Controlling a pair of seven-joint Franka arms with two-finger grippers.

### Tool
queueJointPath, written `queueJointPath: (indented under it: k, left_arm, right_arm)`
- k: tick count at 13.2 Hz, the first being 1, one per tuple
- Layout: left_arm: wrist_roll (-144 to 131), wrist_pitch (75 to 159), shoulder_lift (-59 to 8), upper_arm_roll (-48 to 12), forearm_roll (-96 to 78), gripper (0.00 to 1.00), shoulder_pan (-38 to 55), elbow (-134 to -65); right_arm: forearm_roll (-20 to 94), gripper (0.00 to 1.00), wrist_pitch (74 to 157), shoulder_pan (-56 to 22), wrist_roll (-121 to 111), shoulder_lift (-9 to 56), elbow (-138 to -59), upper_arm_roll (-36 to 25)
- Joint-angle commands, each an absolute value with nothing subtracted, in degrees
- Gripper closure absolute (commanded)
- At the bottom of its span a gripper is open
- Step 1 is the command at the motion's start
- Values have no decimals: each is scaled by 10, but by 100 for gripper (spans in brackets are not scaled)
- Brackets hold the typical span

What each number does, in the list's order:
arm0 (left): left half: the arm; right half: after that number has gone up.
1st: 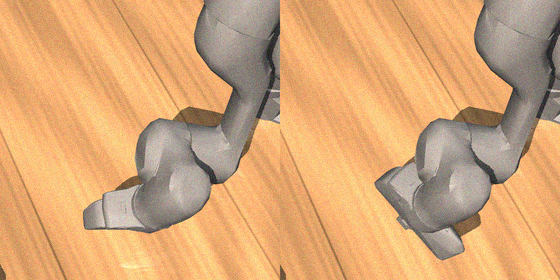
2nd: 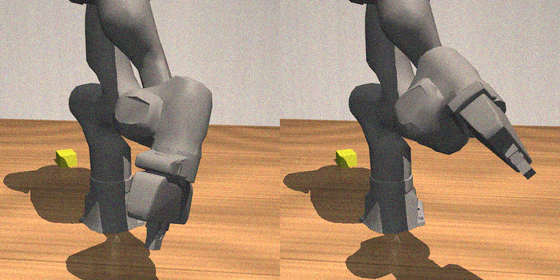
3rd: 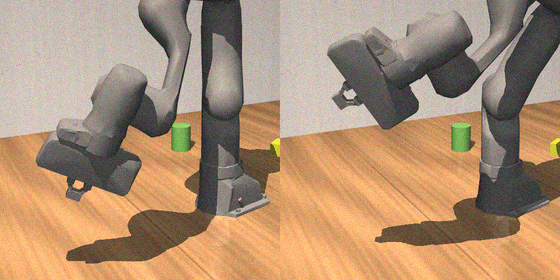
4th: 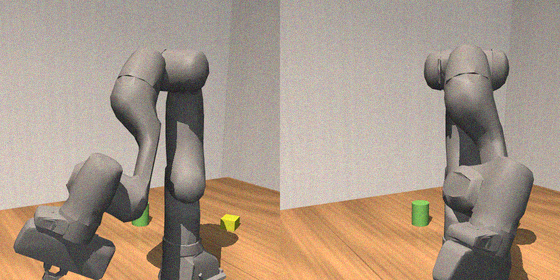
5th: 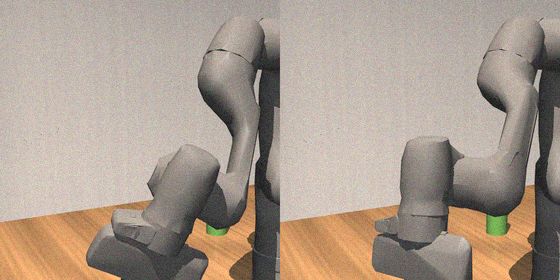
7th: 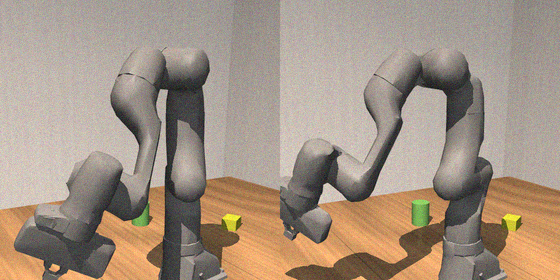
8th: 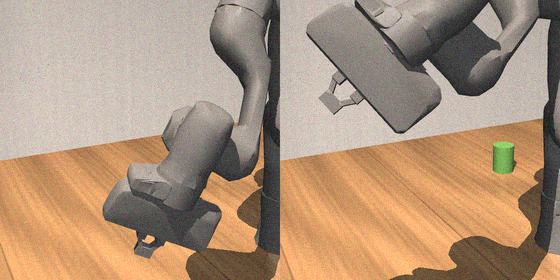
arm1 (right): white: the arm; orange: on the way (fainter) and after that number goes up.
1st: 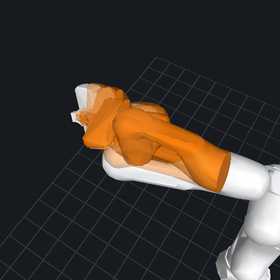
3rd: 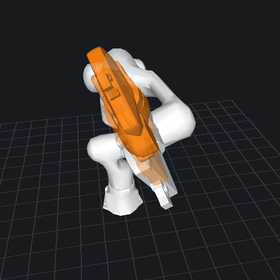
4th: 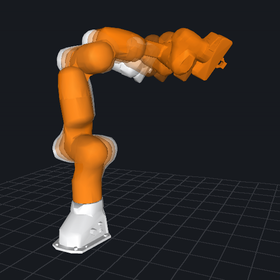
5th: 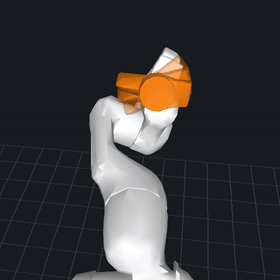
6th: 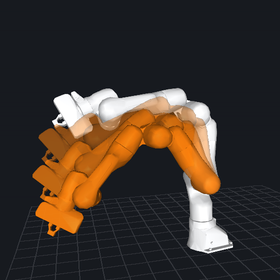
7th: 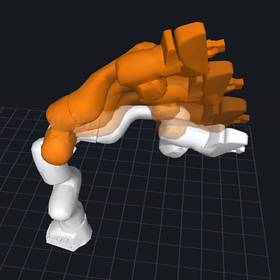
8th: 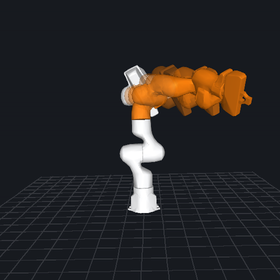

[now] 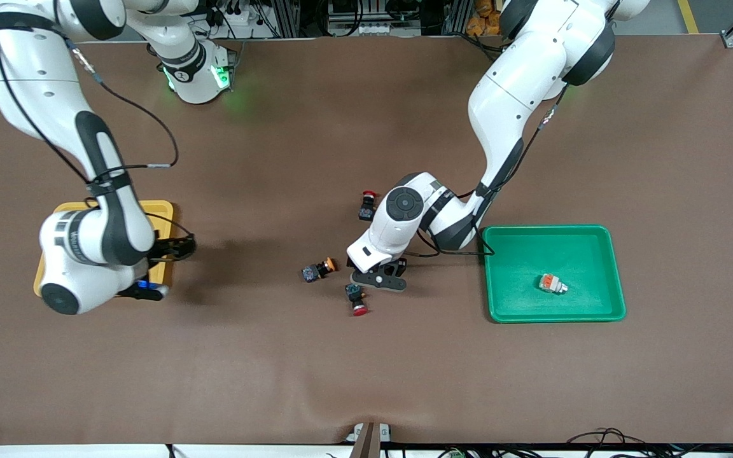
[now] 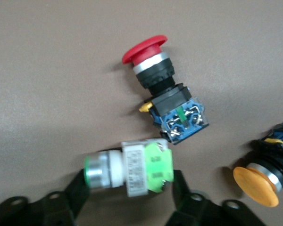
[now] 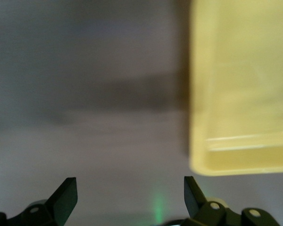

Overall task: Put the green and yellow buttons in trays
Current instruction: 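Grasp the green button with the left gripper while the right gripper returns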

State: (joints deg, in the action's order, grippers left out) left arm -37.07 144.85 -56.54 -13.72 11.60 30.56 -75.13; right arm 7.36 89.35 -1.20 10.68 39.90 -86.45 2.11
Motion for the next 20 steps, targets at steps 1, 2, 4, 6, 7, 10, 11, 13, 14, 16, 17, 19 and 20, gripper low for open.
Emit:
queueJointPath:
  k: [1, 2, 4, 6, 7, 10, 11, 13, 14, 16, 17, 19, 20]
  left_arm:
    - [-367, 1451, -577, -132, 126, 72, 312, -732]
    - [-367, 1451, -573, -131, 126, 81, 311, -734]
    - [-367, 1448, -560, -132, 124, 82, 307, -736]
    - [-369, 1446, -549, -132, 124, 82, 301, -745]
    - [-374, 1444, -535, -132, 123, 82, 296, -761]
    - [-373, 1420, -463, -140, 122, 81, 264, -843]
    - [-370, 1418, -432, -140, 122, 81, 252, -878]
    - [-354, 1417, -371, -141, 123, 81, 212, -952]
    - [-330, 1417, -341, -144, 122, 81, 191, -987]
    - [-281, 1416, -293, -146, 122, 81, 143, -1043]
    - [-246, 1406, -279, -146, 122, 81, 125, -1055]
    - [-185, 1361, -265, -146, 122, 81, 82, -1058]
    - [-165, 1337, -258, -146, 122, 81, 64, -1061]
  right_arm:
    - [99, 0, 884, -35, 176, 396, -860, 18]
    - [105, 0, 885, -44, 198, 395, -859, 18]
    - [127, 0, 897, -53, 241, 392, -859, 18]
    - [176, 0, 931, -71, 290, 392, -859, 17]
    - [180, 0, 936, -82, 328, 391, -857, 17]
    - [188, 0, 970, -113, 454, 391, -838, 18]
    - [201, 0, 999, -131, 496, 392, -833, 18]
    - [203, 0, 1101, -175, 576, 401, -828, 18]
    - [202, 0, 1147, -190, 603, 404, -830, 18]
    - [200, 0, 1169, -205, 648, 406, -830, 18]
    - [200, 0, 1176, -211, 654, 408, -832, 18]
    - [200, 0, 1231, -218, 694, 421, -837, 18]
    - [200, 0, 1268, -224, 711, 433, -839, 18]
